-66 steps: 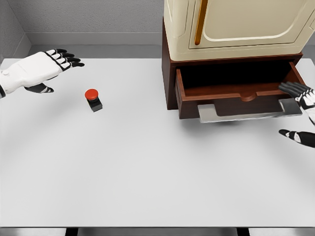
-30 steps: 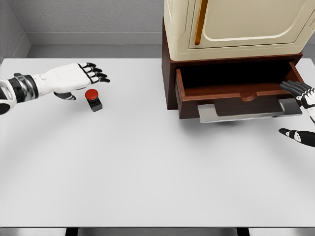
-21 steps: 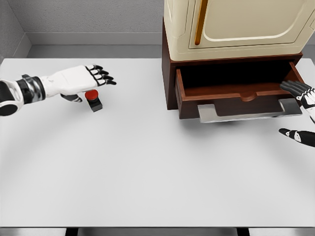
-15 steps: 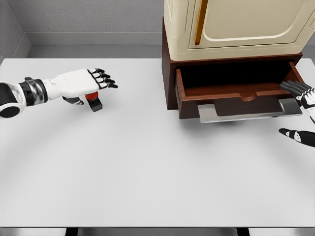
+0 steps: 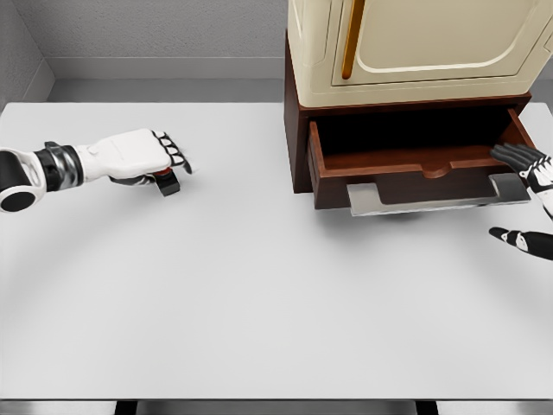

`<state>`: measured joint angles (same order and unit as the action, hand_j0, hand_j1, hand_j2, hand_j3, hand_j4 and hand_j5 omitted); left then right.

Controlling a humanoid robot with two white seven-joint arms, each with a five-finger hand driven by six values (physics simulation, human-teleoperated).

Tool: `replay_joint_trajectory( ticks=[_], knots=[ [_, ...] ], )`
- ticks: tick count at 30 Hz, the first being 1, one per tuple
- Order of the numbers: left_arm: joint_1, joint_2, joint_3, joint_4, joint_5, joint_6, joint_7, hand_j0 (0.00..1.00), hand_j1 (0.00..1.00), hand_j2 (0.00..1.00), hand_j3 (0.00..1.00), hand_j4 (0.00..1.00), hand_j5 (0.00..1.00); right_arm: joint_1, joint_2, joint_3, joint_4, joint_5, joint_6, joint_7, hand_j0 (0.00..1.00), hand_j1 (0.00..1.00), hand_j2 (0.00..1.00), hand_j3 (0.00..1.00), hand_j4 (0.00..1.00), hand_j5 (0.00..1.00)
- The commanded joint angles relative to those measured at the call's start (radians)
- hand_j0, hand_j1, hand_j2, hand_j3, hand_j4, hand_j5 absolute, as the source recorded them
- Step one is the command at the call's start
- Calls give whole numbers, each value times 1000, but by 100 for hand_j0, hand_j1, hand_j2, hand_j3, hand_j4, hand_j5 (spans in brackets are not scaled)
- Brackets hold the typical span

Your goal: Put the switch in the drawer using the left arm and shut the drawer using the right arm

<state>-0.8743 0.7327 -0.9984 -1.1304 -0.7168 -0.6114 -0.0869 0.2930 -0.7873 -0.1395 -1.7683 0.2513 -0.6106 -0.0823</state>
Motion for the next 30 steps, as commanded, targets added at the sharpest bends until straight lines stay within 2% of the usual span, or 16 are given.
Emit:
replay_joint_trajectory(
  ticks=[1, 9, 26, 30],
  knots=[
    [0, 2, 1, 14, 5, 1, -1, 52, 52, 52, 52, 52, 52, 0, -1, 0, 0, -6, 0, -1, 100, 100, 100, 100, 100, 100],
    [0, 2, 4, 14, 10, 1, -1, 49, 49, 49, 49, 49, 49, 0, -1, 0, 0, -6, 0, -1, 100, 100, 100, 100, 100, 100],
    [-35, 1, 12, -2, 20, 1, -1, 49, 49, 49, 49, 49, 49, 3, 2, -2, 0, -9, 0, -2, 100, 100, 100, 100, 100, 100],
    [-32, -1, 49, -17, 20, 1, -1, 49, 49, 49, 49, 49, 49, 3, 2, -2, 0, -9, 0, -2, 100, 100, 100, 100, 100, 100]
  ],
)
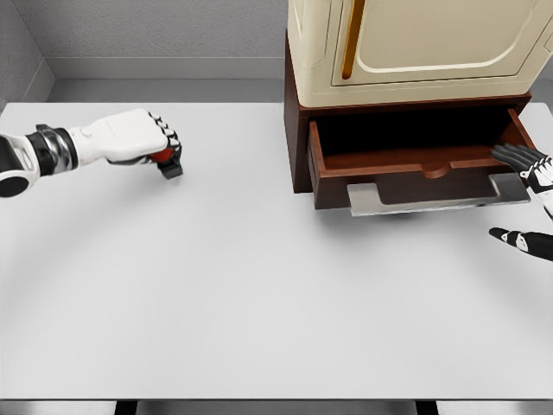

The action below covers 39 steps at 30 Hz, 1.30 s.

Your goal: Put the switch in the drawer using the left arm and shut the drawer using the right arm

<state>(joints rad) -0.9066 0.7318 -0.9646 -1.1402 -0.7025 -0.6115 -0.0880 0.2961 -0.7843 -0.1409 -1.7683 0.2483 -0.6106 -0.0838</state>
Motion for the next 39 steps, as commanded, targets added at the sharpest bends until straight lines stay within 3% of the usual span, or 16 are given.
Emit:
replay_joint_trajectory(
  ticks=[1, 21, 29, 39],
  knots=[
    [0, 0, 18, -9, 6, 1, 1, 49, 49, 49, 49, 49, 49, 0, -1, 0, 0, -6, 0, -1, 100, 100, 100, 100, 100, 100],
    [-5, -3, 53, -181, 46, 1, 2, 49, 49, 49, 49, 49, 49, 0, -1, 0, 0, -7, 0, -1, 100, 100, 100, 100, 100, 100],
    [-20, -63, 53, -200, 55, 1, 2, 49, 49, 49, 49, 49, 49, 0, -1, 0, 0, -7, 0, -1, 100, 100, 100, 100, 100, 100],
    [-11, -43, 53, -358, 66, 1, 2, 49, 49, 49, 49, 49, 49, 0, -1, 0, 0, -7, 0, -1, 100, 100, 100, 100, 100, 100]
  ],
)
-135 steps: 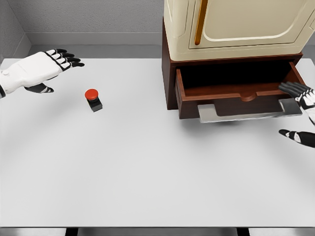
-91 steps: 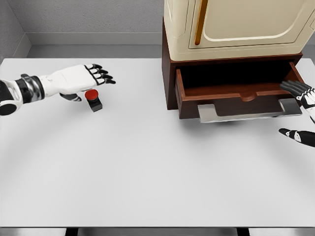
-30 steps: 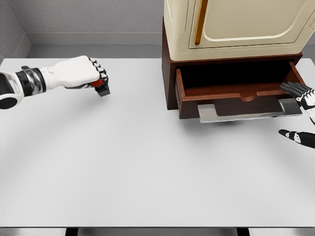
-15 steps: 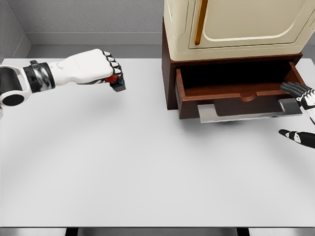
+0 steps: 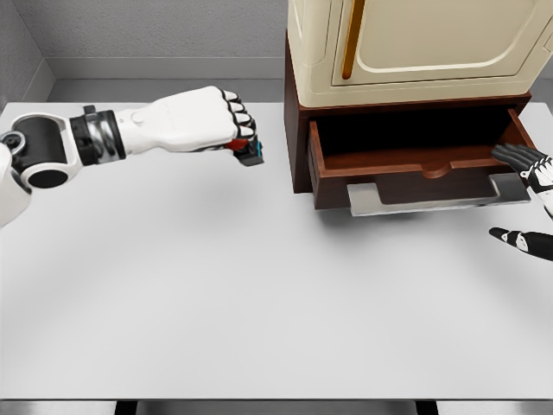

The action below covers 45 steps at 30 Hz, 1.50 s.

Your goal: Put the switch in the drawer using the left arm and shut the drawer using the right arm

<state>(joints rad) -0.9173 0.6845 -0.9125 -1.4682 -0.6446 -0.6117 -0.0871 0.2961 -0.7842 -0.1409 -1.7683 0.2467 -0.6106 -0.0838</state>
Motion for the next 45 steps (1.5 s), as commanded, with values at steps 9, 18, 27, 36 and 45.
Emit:
replay_joint_trajectory(
  ticks=[9, 18, 27, 36, 45],
  knots=[
    [0, 6, 15, -77, 10, 1, 1, 49, 49, 49, 49, 49, 49, 0, -1, 0, 0, -6, 0, -2, 100, 100, 100, 100, 100, 100],
    [-20, -17, 14, -75, 17, 1, 1, 49, 49, 49, 49, 49, 49, 0, -1, 0, 0, -6, 0, -2, 100, 100, 100, 100, 100, 100],
    [-37, -60, 12, -77, 17, 1, 1, 49, 49, 49, 49, 49, 49, 0, -1, 0, 0, -6, 0, -2, 100, 100, 100, 100, 100, 100],
    [-69, -75, 12, -98, 31, 1, 1, 49, 49, 49, 49, 49, 49, 0, -1, 0, 0, -6, 0, -2, 100, 100, 100, 100, 100, 100],
    [-91, -132, 9, -100, 30, 1, 1, 49, 49, 49, 49, 49, 49, 0, -1, 0, 0, -6, 0, -2, 100, 100, 100, 100, 100, 100]
  ],
)
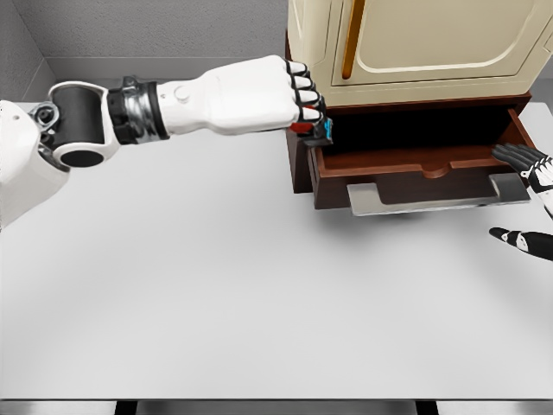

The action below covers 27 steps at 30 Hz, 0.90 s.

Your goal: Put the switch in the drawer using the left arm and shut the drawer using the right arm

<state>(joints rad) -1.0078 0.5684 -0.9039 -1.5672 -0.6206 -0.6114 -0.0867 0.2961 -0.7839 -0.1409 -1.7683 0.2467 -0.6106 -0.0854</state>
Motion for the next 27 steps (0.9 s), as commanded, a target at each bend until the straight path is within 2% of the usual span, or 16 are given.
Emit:
replay_joint_trajectory(
  ticks=[1, 27],
  knots=[
    [-2, -22, -1, 1, 5, 1, 1, 49, 49, 49, 49, 49, 49, 0, 0, 0, 0, -6, 0, -1, 100, 100, 100, 100, 100, 100],
    [-34, -145, -29, 19, -2, 1, -15, 49, 49, 49, 49, 49, 49, -6, -1, 0, 0, -6, 0, -2, 100, 100, 100, 100, 100, 100]
  ],
)
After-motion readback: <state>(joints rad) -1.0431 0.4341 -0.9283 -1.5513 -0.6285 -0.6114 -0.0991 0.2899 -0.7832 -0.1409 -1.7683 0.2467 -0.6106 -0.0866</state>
